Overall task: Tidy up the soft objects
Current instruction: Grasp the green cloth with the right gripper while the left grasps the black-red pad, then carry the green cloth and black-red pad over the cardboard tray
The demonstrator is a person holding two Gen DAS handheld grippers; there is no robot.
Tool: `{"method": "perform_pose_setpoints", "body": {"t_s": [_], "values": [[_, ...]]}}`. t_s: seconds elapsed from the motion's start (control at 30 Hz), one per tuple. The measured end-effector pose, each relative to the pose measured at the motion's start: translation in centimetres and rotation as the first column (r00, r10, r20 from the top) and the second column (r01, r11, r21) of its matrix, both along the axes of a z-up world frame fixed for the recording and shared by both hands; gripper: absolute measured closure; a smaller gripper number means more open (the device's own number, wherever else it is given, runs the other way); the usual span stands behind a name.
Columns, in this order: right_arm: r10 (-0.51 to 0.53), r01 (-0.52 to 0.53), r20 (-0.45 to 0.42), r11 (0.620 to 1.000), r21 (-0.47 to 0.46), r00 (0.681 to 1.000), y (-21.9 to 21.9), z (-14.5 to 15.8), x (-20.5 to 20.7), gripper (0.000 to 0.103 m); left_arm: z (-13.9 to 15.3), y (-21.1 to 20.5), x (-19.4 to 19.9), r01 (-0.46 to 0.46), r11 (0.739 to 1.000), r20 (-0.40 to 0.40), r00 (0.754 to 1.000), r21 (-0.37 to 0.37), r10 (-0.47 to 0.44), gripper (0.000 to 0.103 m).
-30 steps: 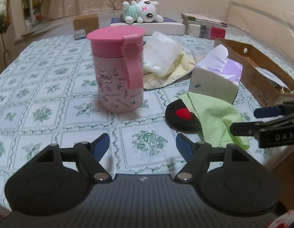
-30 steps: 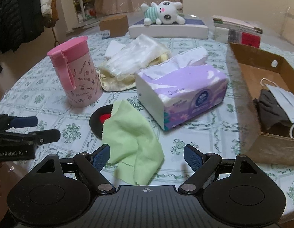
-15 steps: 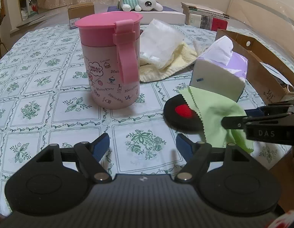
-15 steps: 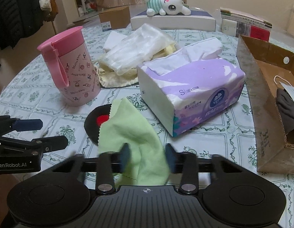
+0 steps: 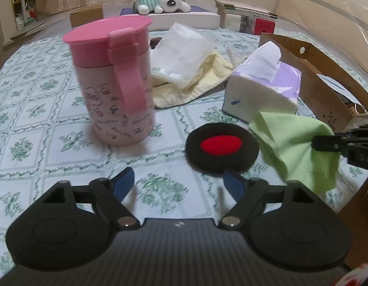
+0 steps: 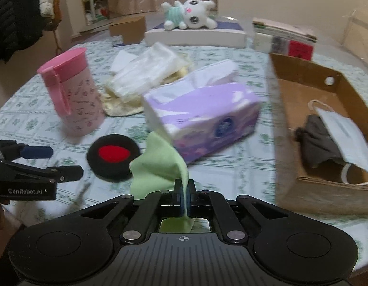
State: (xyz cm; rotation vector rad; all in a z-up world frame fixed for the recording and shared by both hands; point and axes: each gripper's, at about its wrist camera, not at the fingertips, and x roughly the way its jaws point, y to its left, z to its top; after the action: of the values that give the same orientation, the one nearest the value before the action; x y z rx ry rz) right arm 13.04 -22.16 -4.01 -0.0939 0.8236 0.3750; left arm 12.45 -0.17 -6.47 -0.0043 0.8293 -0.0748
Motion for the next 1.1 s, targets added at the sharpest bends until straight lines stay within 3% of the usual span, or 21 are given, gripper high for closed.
{"method": "perform_pose_setpoints", "body": {"t_s": [0.2,0.73,1.1], "values": [[-0.087,0.087,0.001,0.996,-0.02,0.996,-3.0,0.0,0.2,0.101,-0.6,-1.7,1.3,0.047,0.999,0.009,0.999,0.025,-0.047,0.007],[-0.11,0.11,-0.023,0.994,-0.002,0.994,-4.3,-0.7,0.8,0.101,-2.5,-4.3,4.3,0.122,0.992,0.011,0.992,0.024,-0.122,0.005],[-0.112,0.113,-0.027,0.994,0.013,0.993,-4.6,-0.8,0.7,0.101,-2.2,-4.5,4.1,0.128,0.991,0.026,0.991,0.028,-0.129,0.022]]}}
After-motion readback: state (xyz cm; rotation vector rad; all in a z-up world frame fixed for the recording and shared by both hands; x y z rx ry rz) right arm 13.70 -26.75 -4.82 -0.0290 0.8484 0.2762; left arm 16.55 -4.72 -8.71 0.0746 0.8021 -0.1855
